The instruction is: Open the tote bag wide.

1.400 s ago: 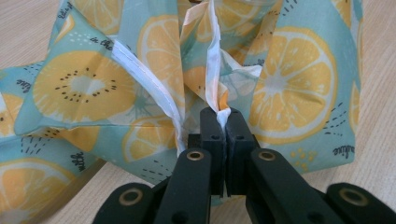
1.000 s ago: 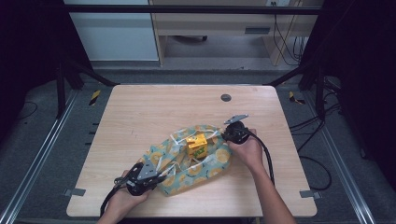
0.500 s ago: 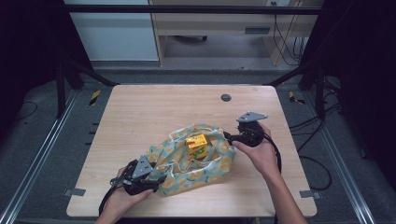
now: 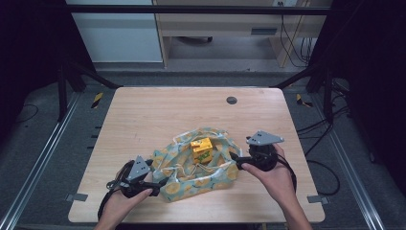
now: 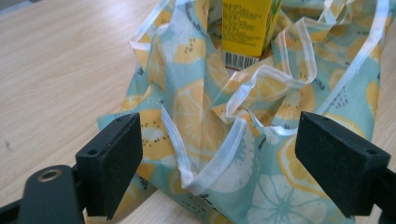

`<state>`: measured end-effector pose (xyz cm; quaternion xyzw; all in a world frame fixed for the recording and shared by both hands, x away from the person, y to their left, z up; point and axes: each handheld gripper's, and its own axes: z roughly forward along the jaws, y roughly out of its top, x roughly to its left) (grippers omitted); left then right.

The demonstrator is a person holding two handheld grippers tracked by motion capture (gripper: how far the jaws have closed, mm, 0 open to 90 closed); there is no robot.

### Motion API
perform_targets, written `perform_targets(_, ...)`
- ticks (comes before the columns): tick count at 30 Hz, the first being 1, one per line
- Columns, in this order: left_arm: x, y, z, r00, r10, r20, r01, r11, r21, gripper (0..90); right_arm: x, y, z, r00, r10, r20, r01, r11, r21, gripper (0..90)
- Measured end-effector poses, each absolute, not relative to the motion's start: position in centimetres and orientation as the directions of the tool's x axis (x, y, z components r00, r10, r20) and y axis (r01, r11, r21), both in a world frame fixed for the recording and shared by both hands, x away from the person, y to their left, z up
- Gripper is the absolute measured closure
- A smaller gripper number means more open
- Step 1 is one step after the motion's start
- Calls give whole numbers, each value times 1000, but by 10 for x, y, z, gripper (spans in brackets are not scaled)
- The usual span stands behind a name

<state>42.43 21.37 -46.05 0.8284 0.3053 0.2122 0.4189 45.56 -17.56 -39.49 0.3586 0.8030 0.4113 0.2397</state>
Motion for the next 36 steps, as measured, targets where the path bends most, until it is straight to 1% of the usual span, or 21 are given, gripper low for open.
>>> perform_targets(3, 428, 219, -458, 703, 703, 108, 327, -454, 829, 163, 441, -177, -399, -643, 760, -92, 372, 415, 830, 207)
perform_targets(6, 430, 220, -455, 703, 703, 104, 327, -450, 831, 174, 435, -178, -402, -650, 754, -92, 372, 422, 827, 205)
perform_targets(8, 433, 217, -446, 705, 697, 132, 311, -470, 826, 190, 428, -175, -407, -667, 740, -91, 366, 431, 825, 206)
perform_targets(10, 436, 216, -442, 703, 698, 135, 311, -472, 825, 199, 426, -173, -410, -673, 735, -87, 367, 434, 823, 206)
perform_targets(11, 442, 213, -434, 711, 692, 127, 304, -465, 831, 206, 422, -164, -415, -699, 709, -93, 354, 456, 816, 203)
perform_targets(14, 449, 209, -426, 712, 687, 148, 293, -481, 827, 221, 420, -154, -420, -719, 687, -100, 345, 478, 808, 192)
perform_targets(17, 463, 200, -417, 723, 671, 162, 289, -508, 811, 230, 421, -135, -432, -751, 648, -128, 321, 527, 787, 173)
perform_targets(18, 463, 200, -417, 723, 671, 162, 289, -508, 811, 237, 421, -135, -432, -751, 648, -128, 321, 527, 787, 173)
perform_targets(19, 469, 197, -419, 726, 668, 160, 294, -513, 807, 255, 422, -130, -440, -760, 628, -165, 298, 563, 771, 184)
perform_targets(20, 472, 196, -420, 731, 666, 150, 300, -511, 805, 261, 422, -128, -444, -767, 617, -175, 291, 578, 762, 186)
perform_targets(23, 481, 193, -424, 743, 657, 128, 311, -509, 803, 301, 422, -128, -456, -768, 618, -169, 299, 580, 758, 196)
perform_targets(24, 484, 192, -426, 747, 654, 116, 317, -505, 803, 317, 423, -129, -458, -766, 621, -164, 303, 574, 761, 220)
perform_targets(26, 490, 189, -429, 754, 650, 97, 331, -503, 799, 362, 425, -132, -462, -765, 626, -152, 311, 565, 764, 313)
perform_targets(29, 497, 183, -434, 752, 652, 97, 333, -503, 797, 433, 427, -138, -464, -772, 622, -128, 320, 554, 768, 444)
perform_targets(31, 502, 177, -438, 750, 653, 104, 334, -510, 793, 441, 427, -139, -466, -778, 617, -118, 325, 556, 765, 511)
perform_targets(32, 504, 175, -441, 752, 650, 108, 334, -517, 788, 450, 427, -139, -468, -779, 617, -117, 328, 559, 762, 565)
perform_targets(35, 508, 170, -446, 756, 645, 117, 334, -533, 777, 519, 426, -140, -470, -784, 611, -104, 348, 573, 742, 696)
perform_targets(36, 509, 167, -448, 756, 643, 120, 336, -539, 772, 519, 426, -140, -470, -784, 611, -104, 348, 573, 742, 696)
